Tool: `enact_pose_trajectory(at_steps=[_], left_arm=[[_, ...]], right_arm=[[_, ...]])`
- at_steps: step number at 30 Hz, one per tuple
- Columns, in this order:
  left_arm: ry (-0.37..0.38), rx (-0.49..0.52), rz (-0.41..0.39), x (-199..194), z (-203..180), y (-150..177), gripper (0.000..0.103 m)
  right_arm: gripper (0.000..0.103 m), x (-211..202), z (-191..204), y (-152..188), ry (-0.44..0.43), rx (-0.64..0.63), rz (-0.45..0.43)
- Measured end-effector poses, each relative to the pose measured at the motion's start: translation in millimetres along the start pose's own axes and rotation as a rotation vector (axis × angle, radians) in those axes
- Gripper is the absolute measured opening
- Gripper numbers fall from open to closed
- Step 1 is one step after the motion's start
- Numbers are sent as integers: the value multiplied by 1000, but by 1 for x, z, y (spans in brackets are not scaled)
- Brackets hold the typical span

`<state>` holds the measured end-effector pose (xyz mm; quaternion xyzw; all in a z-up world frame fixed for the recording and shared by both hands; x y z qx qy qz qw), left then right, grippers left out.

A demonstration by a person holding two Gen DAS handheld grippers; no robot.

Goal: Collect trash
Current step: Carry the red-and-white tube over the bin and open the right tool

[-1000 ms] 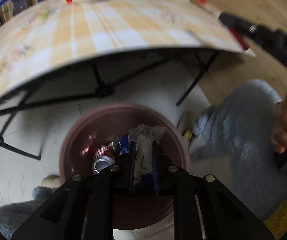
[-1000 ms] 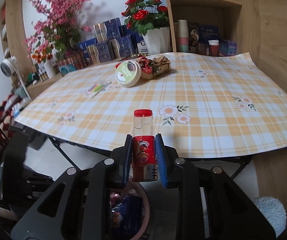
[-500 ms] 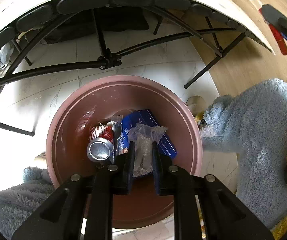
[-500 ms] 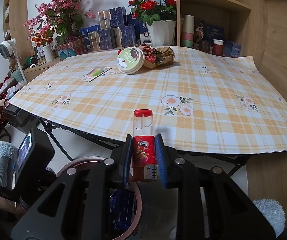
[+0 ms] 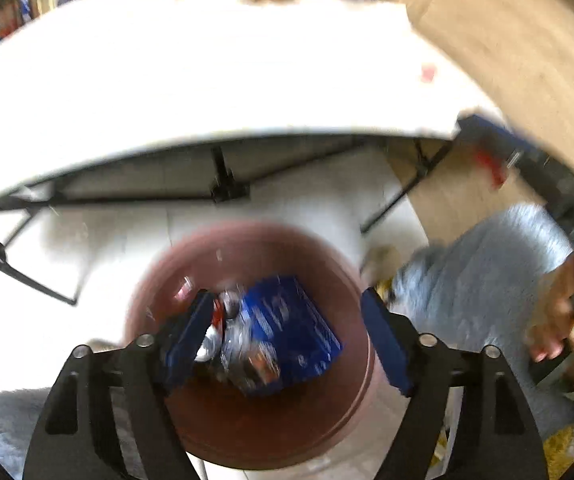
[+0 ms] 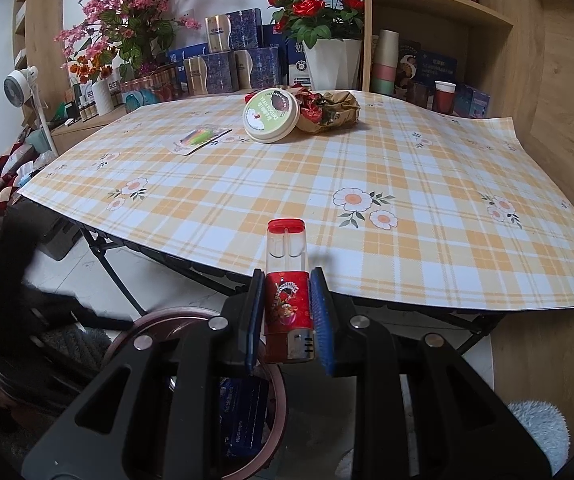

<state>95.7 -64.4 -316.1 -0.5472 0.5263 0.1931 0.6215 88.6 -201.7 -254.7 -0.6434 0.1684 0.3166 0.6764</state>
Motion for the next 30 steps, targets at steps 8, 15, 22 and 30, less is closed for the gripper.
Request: enact_pose_trajectory(at_steps=[8, 15, 22, 30], left_arm=[[-138, -65, -449, -111, 44, -43, 97], [-320, -61, -622, -156, 69, -41, 97], [-327, -186, -587, -149, 93, -29, 97], [-285, -348, -532, -138, 123, -21, 97]], right_arm=[[26, 10, 16, 5, -29, -56, 33], [26, 27, 45, 19, -70, -154, 93], [26, 48, 69, 40, -91, -244, 178], [26, 60, 82, 58, -93, -309, 237]])
Point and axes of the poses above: each gripper's, at about its wrist camera, not at the fingertips, and x roughly the way its jaws point, z to its left, y to its underside, the point moved 7 cm from there along x, roughly the way its jaws point, and after that the axes turned 6 degrees about -y, right-handed, at the moved point
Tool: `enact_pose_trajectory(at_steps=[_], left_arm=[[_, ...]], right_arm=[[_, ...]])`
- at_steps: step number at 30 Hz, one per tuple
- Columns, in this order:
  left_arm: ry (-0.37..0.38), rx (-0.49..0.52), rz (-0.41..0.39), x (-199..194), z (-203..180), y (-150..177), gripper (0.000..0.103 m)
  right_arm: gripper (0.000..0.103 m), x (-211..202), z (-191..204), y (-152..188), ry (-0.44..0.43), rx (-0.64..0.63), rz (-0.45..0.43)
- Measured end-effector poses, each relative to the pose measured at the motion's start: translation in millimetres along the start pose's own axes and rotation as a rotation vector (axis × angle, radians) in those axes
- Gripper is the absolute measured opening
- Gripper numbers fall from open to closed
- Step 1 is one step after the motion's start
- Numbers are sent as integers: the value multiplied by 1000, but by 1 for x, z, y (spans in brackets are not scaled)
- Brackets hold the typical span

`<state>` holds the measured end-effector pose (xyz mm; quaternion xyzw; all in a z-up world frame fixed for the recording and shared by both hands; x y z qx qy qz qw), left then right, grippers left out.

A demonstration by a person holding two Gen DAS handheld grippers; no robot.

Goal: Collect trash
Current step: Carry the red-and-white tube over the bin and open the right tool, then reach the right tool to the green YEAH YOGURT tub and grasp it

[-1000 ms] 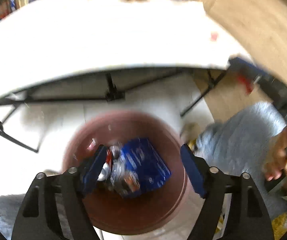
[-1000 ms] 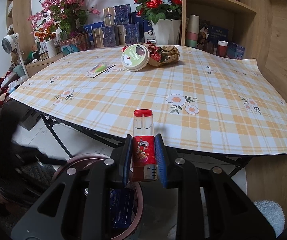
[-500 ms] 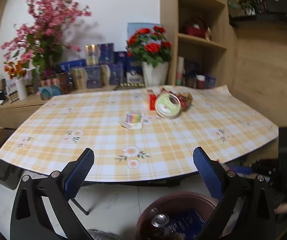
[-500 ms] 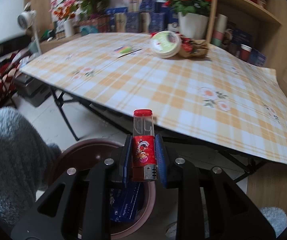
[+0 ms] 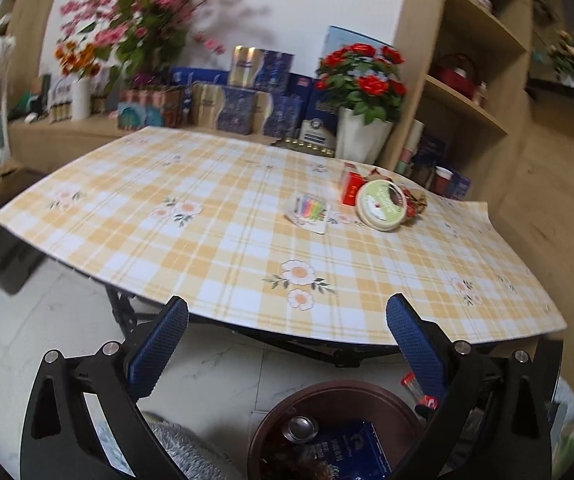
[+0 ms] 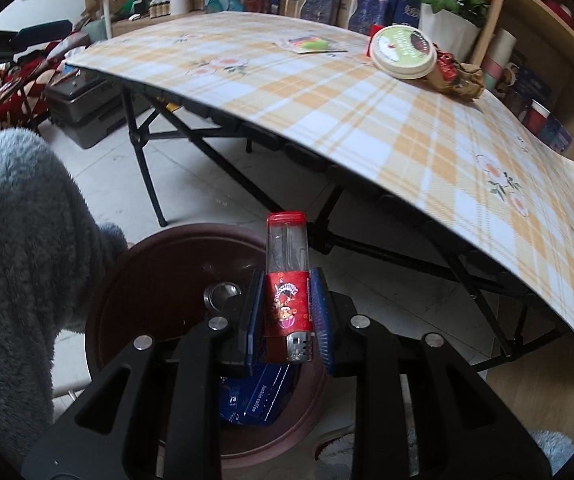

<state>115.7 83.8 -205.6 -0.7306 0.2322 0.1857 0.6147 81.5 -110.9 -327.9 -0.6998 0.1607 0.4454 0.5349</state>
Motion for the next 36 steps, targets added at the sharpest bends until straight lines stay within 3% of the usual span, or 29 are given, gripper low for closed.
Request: enact_pose_trajectory(at_steps=[4, 6, 9, 12, 16, 23, 32, 36], left_arm=[[-23, -54, 22, 3, 13, 2, 97], [-50, -75, 31, 4, 18, 3, 97], [-71, -79, 28, 2, 21, 2, 97], [-74, -54, 21, 0, 16, 2, 97], [-83, -6, 14, 0, 8, 2, 97], [-147, 109, -36, -10, -10, 1, 97], [-103, 250, -84, -20, -38, 4, 97], [-84, 283, -75, -17, -47, 7, 97]], right_arm=[[31, 1, 1, 2, 4, -2, 11], [46, -1, 0, 1, 8, 1, 4], [83, -8, -1, -3, 30, 0, -26], [97, -19, -5, -10, 90, -7, -74], [97, -31, -16, -16, 142, 9, -111], [97, -54, -47, -23, 140, 148, -182], [97, -64, -83, -18, 62, 388, -212], [97, -67, -88, -19, 68, 405, -239]])
Point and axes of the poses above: each gripper's, at about its wrist camera, not at the fingertips, and x roughly the way its jaws point, z to its left, y to its underside, the point moved 7 cm from there along x, roughly the way its jaws point, and after that the axes turned 6 degrees about -y, right-handed, at the moved point
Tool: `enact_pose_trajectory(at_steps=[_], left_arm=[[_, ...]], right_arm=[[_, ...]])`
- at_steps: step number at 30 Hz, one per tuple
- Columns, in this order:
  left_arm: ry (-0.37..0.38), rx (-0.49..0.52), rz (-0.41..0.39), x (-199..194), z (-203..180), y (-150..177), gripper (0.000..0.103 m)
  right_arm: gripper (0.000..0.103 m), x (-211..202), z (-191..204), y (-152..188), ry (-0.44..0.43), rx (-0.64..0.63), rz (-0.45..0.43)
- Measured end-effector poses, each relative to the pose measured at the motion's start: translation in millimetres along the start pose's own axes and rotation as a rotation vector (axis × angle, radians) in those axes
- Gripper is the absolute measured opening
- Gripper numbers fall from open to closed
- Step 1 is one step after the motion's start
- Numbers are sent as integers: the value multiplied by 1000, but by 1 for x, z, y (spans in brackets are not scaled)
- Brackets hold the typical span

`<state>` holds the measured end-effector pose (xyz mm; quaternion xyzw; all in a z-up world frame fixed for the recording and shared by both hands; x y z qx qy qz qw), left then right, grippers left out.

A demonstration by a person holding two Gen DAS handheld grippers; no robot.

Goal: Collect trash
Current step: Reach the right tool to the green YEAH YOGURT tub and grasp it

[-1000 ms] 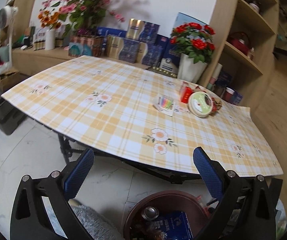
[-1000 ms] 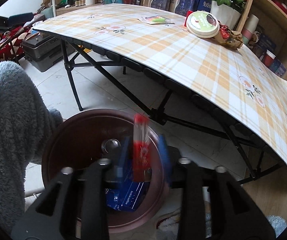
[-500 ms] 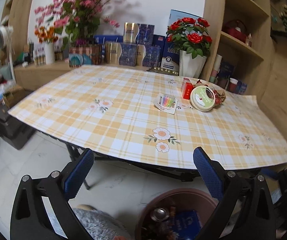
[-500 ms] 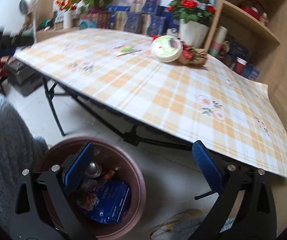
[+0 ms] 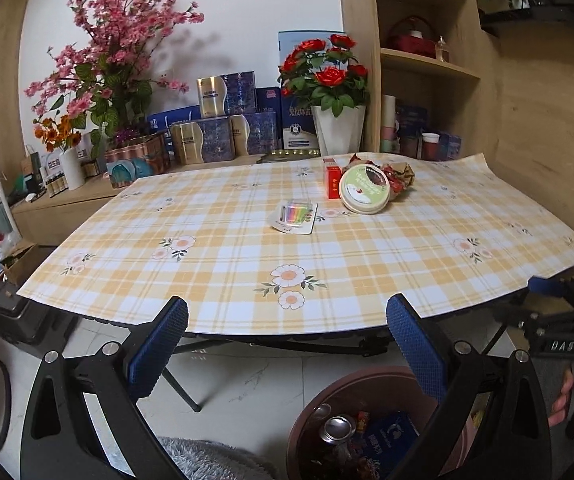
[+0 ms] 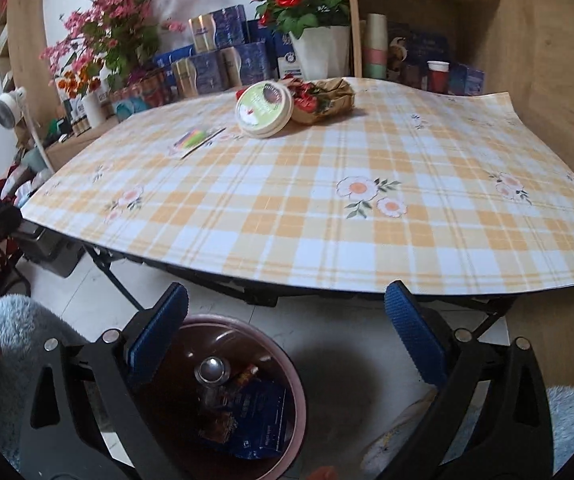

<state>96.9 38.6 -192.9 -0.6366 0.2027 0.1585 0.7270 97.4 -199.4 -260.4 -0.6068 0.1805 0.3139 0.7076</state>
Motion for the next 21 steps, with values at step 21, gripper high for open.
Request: enact_pose_trajectory(at_steps=[21], left_arm=[[12, -16, 112, 69, 7, -32, 97]], right_arm=[[97, 29, -5, -77, 50, -129, -42]])
Point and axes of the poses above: each gripper's, at about its wrist camera, not at the fingertips, and x roughly the way its jaws point, z to its left, y to its underside, the point moved 7 cm from there along x, roughly the way its jaws point, and after that the axes turned 6 degrees about -y, right-handed, at the moved point
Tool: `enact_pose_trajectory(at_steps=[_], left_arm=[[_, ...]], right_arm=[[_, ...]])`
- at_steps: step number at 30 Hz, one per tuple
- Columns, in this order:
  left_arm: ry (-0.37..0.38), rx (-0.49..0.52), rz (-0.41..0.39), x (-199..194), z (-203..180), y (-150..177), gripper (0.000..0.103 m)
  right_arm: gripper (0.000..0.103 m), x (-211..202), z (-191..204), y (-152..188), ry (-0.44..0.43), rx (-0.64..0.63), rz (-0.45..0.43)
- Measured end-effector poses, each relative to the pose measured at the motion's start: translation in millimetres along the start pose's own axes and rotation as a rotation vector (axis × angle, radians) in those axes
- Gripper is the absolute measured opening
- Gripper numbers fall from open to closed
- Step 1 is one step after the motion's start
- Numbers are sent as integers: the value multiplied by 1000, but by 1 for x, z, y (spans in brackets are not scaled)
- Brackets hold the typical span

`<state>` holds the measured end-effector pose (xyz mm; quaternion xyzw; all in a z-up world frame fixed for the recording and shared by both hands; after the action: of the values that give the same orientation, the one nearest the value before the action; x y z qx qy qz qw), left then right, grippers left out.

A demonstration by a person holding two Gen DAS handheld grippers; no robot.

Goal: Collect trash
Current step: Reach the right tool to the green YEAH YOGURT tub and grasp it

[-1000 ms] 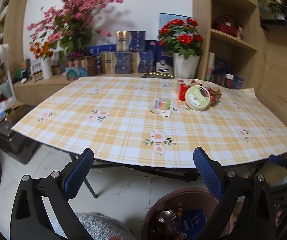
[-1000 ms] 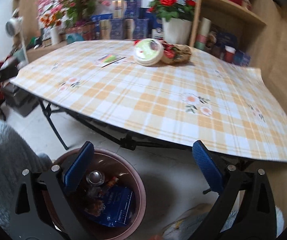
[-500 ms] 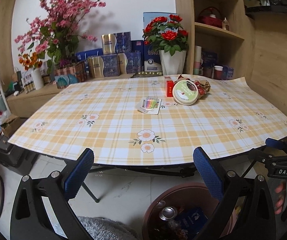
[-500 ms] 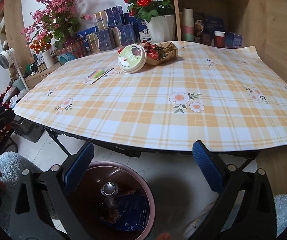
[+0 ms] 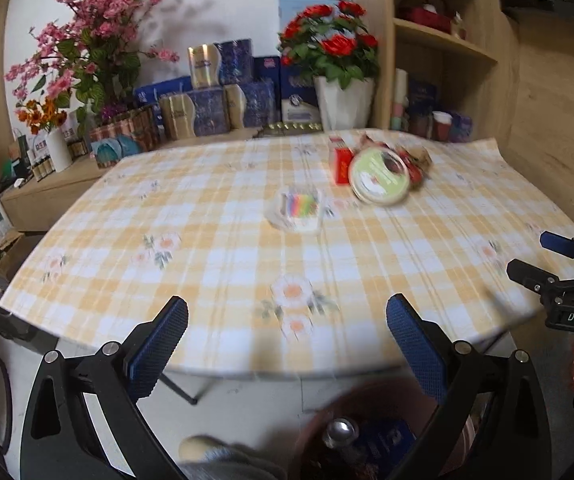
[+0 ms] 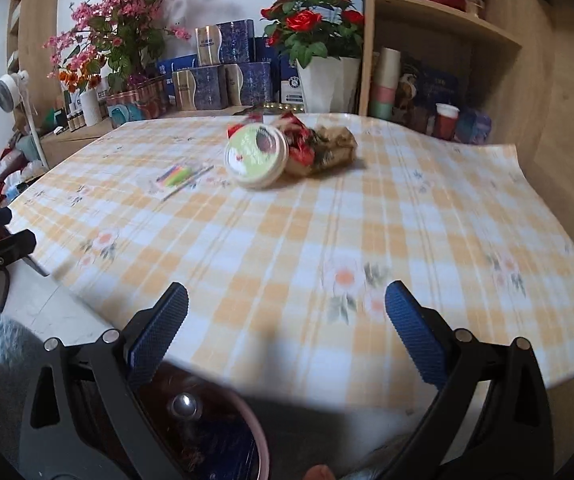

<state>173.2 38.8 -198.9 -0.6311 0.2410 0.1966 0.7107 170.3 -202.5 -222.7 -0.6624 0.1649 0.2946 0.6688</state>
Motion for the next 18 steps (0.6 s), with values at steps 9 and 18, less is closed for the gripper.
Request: enact_pose_trajectory(at_steps=[9, 18], left_arm=[[-78, -81, -27, 40, 46, -39, 97], [-105, -106, -6, 59, 80, -32, 97]], right_arm=[[97, 99, 13, -85, 42, 59, 24], [97, 192, 11, -109, 141, 266, 140]])
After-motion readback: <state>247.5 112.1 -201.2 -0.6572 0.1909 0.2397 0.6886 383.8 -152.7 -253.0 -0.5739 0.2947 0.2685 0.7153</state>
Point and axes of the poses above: each gripper's, at about its wrist camera, not at the fingertips, and x roughly the way its jaws point, z to its left, y to its underside, the point moved 7 cm from there along x, roughly the way its jaws point, and after that the axes turned 6 degrees about -y, right-handed, at the moved point
